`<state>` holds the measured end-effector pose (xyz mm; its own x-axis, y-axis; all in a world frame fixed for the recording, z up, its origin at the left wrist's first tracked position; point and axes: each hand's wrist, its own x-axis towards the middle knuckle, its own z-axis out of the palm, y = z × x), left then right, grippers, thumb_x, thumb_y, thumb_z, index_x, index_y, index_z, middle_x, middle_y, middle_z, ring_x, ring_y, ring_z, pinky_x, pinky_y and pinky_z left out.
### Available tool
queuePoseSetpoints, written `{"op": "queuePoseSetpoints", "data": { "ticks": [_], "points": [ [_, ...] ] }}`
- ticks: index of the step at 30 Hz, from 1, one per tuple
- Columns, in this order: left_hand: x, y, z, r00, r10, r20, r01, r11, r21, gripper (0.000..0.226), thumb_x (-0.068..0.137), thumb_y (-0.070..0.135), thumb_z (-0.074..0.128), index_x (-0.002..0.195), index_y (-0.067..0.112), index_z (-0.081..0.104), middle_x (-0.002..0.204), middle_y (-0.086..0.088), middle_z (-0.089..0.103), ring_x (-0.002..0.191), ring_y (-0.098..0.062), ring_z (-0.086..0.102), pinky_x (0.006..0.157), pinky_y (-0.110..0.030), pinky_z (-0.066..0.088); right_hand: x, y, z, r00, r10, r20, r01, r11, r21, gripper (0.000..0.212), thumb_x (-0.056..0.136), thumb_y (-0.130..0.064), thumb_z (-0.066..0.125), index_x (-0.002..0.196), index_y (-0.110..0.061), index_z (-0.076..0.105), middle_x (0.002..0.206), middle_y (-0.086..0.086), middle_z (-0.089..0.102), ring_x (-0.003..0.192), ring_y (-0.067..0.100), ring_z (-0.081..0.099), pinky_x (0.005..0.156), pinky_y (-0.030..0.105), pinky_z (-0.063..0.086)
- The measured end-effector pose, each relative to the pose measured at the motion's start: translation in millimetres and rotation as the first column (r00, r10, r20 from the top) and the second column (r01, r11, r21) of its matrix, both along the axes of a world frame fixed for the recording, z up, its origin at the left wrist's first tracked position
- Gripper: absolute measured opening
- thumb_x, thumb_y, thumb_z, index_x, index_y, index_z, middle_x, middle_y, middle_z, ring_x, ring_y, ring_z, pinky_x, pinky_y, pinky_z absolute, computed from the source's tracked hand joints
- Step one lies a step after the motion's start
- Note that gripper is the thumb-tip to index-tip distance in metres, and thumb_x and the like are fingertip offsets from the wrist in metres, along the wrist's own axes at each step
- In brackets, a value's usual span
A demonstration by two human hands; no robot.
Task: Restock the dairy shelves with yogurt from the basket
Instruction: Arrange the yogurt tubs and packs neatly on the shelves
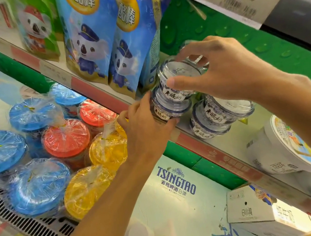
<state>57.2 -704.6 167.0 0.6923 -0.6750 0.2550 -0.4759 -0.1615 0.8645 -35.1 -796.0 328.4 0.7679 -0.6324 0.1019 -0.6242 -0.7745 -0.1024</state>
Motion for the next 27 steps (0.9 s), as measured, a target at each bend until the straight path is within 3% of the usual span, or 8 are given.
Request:
{"op": "queuePoseSetpoints", "data": {
  "ticks": [7,10,14,18,23,27],
  "points": [
    [1,-1,-4,0.999,-0.031,-0.027,0.031,0.999,-0.007,0.080,0.076,0.048,0.080,0.143,0.031,0.041,0.134,0.003,0.050,0.103,0.002,0.019,0.107,-0.037,0.022,0,6,-5,0.994,-0.098,0.037,0.100,0.993,-0.065,0.073,0.070,-0.088,0.054,0.119,-0.034,0.063,0.106,-0.003,0.052,0.096,0.020,0.051,0.079,0.033,0.039],
    [-6,3,-2,1.000,0.008,-0.010,-0.008,1.000,-0.027,0.083,0.075,0.037,0.082,0.145,0.022,0.040,0.139,0.001,0.049,0.129,-0.011,0.029,0.107,-0.034,0.018,-11,9,-4,0.989,-0.108,0.097,0.116,0.990,-0.078,0.077,0.074,-0.090,0.047,0.124,-0.033,0.059,0.118,-0.003,0.061,0.104,0.018,0.058,0.088,0.038,0.048],
    [-34,20,4,0.996,0.092,0.014,-0.091,0.993,-0.076,0.068,0.071,0.025,0.080,0.130,0.017,0.045,0.127,-0.001,0.047,0.123,-0.017,0.037,0.098,-0.025,0.018,-49,20,-5,0.965,-0.140,0.222,0.154,0.987,-0.046,0.057,0.085,-0.075,0.054,0.121,-0.031,0.060,0.114,-0.008,0.060,0.104,0.010,0.057,0.092,0.037,0.049],
    [-69,27,4,0.997,-0.026,0.077,0.031,0.998,-0.061,0.047,0.077,0.041,0.072,0.117,0.026,0.052,0.114,0.011,0.050,0.112,-0.007,0.036,0.090,-0.020,0.014,-86,27,-9,0.957,-0.203,0.206,0.193,0.979,0.068,0.054,0.079,-0.068,0.064,0.122,-0.037,0.059,0.119,-0.010,0.059,0.109,0.009,0.056,0.097,0.038,0.048],
    [-89,10,-2,0.996,-0.048,0.074,0.047,0.999,0.010,0.072,0.069,0.066,0.074,0.125,0.027,0.052,0.126,0.009,0.055,0.119,-0.009,0.031,0.088,-0.021,0.009,-103,26,-15,0.968,-0.163,0.192,0.140,0.982,0.128,0.055,0.077,-0.059,0.072,0.126,-0.038,0.061,0.126,-0.019,0.053,0.118,0.003,0.051,0.106,0.036,0.045],
    [-94,-6,-4,0.997,0.027,0.074,-0.028,1.000,0.014,0.075,0.067,0.072,0.072,0.125,0.028,0.052,0.131,0.007,0.058,0.119,-0.014,0.035,0.086,-0.024,0.009,-106,20,-19,0.965,-0.129,0.228,0.101,0.986,0.131,0.054,0.076,-0.060,0.072,0.124,-0.036,0.063,0.128,-0.017,0.057,0.120,0.001,0.052,0.105,0.037,0.047]
  ]
}}
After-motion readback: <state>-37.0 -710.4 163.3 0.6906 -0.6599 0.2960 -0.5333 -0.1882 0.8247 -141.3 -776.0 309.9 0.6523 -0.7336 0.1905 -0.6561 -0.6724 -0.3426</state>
